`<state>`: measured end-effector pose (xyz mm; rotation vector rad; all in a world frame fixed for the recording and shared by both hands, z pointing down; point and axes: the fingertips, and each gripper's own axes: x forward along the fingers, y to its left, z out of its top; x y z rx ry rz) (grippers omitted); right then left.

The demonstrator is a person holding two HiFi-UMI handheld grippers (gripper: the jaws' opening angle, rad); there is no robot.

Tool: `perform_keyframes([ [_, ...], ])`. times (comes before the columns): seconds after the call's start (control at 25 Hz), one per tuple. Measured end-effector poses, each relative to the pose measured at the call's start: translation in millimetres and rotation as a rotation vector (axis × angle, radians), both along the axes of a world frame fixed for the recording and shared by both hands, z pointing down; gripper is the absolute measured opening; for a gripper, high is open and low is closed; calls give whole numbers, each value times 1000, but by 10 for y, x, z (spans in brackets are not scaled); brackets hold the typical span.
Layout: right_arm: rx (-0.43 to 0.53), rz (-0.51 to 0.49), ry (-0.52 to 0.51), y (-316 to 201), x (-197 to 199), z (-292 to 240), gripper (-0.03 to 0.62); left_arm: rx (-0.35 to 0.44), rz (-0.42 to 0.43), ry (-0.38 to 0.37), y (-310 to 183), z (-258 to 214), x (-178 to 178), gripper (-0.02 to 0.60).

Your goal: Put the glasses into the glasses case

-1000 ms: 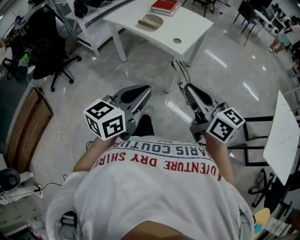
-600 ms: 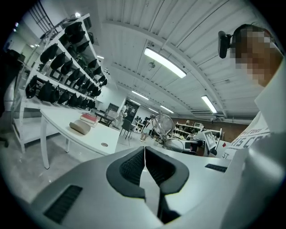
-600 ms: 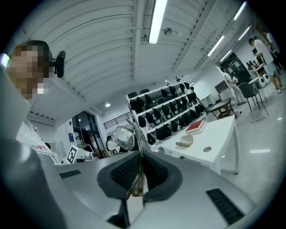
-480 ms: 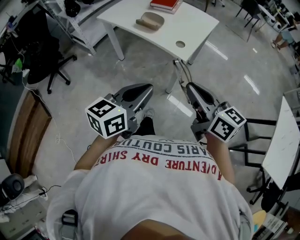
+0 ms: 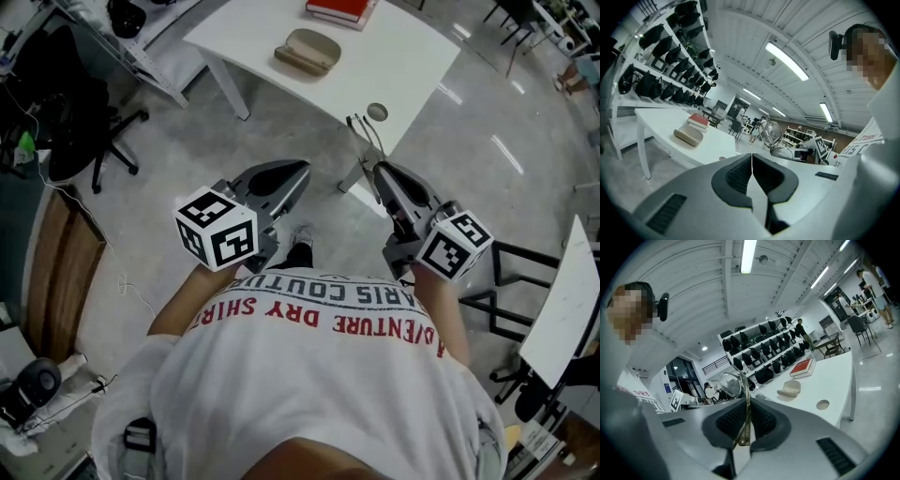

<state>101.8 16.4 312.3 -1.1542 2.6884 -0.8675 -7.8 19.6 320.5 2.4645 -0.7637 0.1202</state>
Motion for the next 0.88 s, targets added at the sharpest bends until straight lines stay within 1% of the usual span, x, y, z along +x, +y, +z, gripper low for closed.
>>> perform_keyframes([
  [0.28,-44,4,3,-748,-136,142,36,-42,9,-9,-786,153,-128,29],
  [0.44,-54,12,16,-1092,-188,211,35,-59,14,-17,-1135,234,-185,29],
  [0.64,-48,12,17,-1350,-275,223,35,-49,13,-28,-1410,246,-272,29],
  [0.88,-36,13,39,-1503,-295,199,35,-27,3,-27,-1568,199,-305,29],
])
